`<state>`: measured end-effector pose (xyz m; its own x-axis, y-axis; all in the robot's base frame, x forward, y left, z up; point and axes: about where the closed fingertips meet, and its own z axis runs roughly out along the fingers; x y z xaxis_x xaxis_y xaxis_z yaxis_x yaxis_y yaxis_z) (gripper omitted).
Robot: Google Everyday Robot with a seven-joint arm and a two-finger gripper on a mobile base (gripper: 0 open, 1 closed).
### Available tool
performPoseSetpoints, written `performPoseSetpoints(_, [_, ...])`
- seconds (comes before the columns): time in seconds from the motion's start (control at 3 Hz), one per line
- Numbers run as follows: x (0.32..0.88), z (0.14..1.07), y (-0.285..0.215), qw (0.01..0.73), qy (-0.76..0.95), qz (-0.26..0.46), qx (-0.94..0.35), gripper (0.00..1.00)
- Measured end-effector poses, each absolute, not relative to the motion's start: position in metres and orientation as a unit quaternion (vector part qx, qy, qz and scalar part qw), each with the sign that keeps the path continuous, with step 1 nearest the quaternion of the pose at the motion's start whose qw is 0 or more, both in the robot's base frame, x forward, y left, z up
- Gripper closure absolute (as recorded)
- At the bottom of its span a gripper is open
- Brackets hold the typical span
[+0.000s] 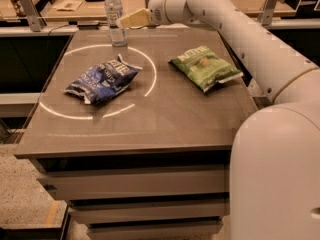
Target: Move blue plastic bottle near blue chip bag
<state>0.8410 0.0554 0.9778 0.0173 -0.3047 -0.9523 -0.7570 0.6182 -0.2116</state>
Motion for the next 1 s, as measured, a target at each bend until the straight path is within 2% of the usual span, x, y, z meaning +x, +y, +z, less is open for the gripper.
performPoseSetpoints(1.0, [0.891, 0.912, 0.095, 0.574, 0.631, 0.258, -0.454, 0.0])
